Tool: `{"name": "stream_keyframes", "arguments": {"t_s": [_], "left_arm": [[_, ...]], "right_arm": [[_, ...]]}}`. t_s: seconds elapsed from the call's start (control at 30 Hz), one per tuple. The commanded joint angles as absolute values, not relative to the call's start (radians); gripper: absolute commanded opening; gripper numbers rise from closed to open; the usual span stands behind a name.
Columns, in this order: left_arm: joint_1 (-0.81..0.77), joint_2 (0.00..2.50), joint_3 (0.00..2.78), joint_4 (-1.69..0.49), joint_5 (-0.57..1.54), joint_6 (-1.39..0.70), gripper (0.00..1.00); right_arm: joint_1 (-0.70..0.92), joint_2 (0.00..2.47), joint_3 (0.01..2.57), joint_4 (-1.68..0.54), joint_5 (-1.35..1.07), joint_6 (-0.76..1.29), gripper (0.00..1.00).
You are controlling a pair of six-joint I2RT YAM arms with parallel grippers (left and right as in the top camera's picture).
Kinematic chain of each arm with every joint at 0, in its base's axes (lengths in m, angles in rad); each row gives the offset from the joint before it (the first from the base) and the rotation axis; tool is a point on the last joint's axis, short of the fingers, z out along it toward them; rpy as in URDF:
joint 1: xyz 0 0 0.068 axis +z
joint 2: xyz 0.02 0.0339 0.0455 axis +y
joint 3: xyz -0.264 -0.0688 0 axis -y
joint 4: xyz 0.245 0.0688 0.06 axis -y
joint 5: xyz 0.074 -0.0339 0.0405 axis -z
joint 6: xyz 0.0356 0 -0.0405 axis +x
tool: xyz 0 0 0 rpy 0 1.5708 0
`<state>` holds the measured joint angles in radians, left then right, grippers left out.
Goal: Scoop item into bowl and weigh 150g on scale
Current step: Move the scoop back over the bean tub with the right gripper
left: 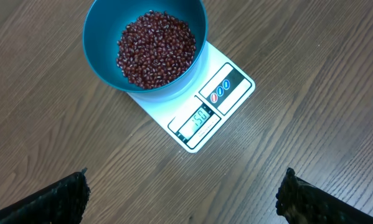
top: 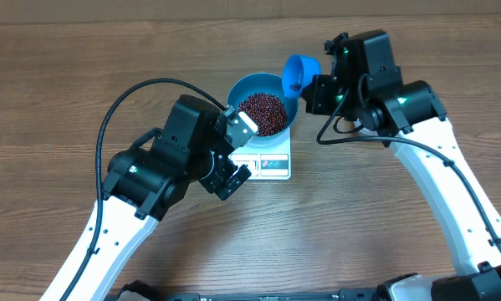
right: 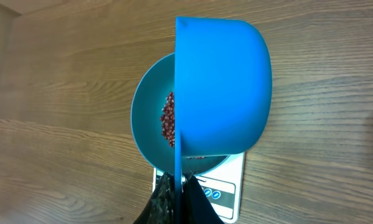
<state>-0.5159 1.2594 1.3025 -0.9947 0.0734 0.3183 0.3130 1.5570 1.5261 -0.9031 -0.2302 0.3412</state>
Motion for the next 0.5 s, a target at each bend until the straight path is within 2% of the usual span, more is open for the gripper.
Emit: {"name": "stream_keyframes", "arguments": {"t_s": [0.0,0.47], "left_arm": [[-0.509,1.257,1.325,-0.991,0.07,0.337,1.0],[-0.509,1.257,1.325,-0.99,0.07,0.337,1.0]], "right_arm": [[0.279,1.555,1.554,-0.894,-0.245,0.352,0.04],[0.089,1.555,1.554,-0.905,-0.166,0.34,0.04]]}}
